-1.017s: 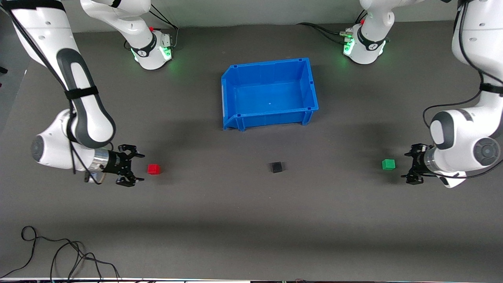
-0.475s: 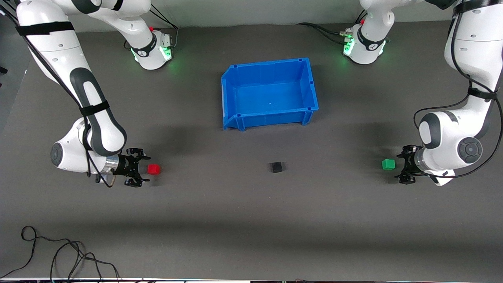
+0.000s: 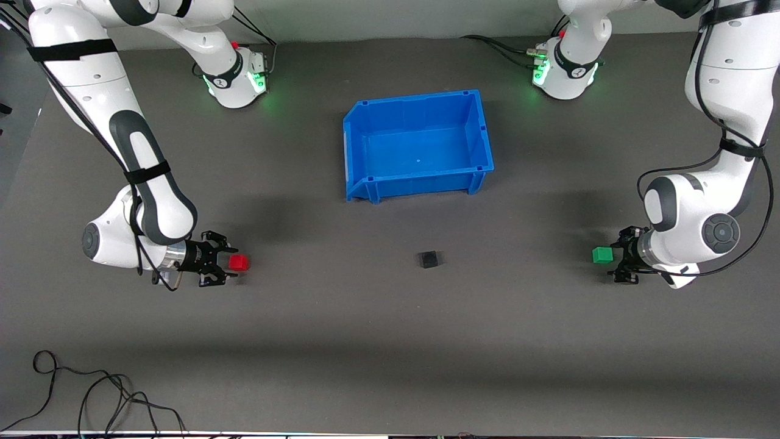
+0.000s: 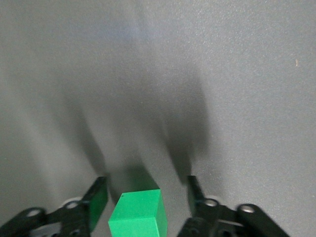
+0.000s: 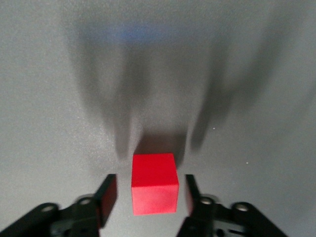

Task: Attach green and red cubes to black cube
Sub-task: 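Close the right gripper on the red cube while the left gripper grasps the green cube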

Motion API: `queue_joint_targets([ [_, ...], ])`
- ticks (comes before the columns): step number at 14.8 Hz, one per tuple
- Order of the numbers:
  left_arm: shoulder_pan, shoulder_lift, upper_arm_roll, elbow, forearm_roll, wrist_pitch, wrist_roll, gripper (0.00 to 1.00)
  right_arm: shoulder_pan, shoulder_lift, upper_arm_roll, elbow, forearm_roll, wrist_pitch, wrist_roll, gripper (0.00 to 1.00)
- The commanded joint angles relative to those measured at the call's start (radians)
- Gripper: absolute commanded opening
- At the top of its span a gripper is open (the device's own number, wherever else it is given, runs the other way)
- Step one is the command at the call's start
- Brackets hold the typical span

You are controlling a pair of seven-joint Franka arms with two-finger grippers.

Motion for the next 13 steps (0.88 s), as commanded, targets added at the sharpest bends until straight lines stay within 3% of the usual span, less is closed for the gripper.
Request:
queue_joint_targets([
  [1,-0.013,-0.01,0.006,-0.013,-0.002,0.012,0.001,0.42,-0.001,0.003,0.0,0.002,0.035,0.009,-0.038,0.36],
  [3,-0.019,-0.014,0.004,-0.012,0.0,0.003,0.001,0.26,0.001,0.0,-0.002,0.004,0.033,0.005,-0.038,0.34],
  [5,-0.019,-0.024,0.0,0.003,0.0,-0.009,-0.005,0.21,0.004,-0.014,-0.002,0.01,0.033,0.003,-0.027,0.33],
  [11,-0.109,-0.014,-0.002,0.132,-0.005,-0.155,-0.14,0.21,0.024,-0.052,0.001,0.088,0.032,-0.112,0.057,0.31],
  [13,-0.119,0.005,0.0,0.122,0.022,-0.167,-0.126,0.38,0.088,-0.055,-0.004,0.104,0.032,-0.111,0.118,0.31],
])
